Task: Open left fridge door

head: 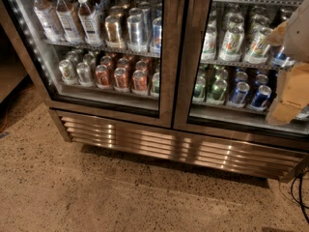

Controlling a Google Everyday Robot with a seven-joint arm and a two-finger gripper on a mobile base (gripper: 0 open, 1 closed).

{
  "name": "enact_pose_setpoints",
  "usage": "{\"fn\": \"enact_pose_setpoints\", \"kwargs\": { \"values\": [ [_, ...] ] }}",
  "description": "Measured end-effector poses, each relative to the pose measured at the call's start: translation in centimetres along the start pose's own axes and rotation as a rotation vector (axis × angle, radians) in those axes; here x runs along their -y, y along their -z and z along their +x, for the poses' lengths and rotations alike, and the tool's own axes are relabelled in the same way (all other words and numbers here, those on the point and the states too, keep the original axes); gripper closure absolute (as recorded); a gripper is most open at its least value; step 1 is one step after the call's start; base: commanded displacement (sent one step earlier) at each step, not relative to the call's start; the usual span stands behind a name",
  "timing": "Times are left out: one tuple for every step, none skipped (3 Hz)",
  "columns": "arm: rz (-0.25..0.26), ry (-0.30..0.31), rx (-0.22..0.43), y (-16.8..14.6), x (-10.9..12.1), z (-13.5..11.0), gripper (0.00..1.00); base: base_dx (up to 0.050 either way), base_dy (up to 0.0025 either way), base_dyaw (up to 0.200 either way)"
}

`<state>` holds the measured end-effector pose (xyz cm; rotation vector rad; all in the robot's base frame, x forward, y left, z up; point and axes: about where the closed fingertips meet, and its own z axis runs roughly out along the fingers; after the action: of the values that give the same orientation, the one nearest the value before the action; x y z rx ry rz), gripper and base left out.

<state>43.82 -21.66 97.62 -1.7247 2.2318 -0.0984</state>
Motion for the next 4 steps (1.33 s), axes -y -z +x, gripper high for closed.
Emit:
{"fn": "enact_pose_setpoints", "kwargs": {
  "values": [
    [0.0,0.0,0.0,0.0,0.0,0.0,0.0,0.045,0.00198,0.088],
    [0.0,0.0,0.0,0.0,0.0,0.0,0.0,0.049,0.00005,-0.002],
    [0.0,0.0,0.0,0.01,0.0,-0.01,0.0,0.047,0.0,0.0],
    [0.0,0.0,0.0,0.0,0.0,-0.02,0.0,0.0,0.0,0.0]
  ]
}}
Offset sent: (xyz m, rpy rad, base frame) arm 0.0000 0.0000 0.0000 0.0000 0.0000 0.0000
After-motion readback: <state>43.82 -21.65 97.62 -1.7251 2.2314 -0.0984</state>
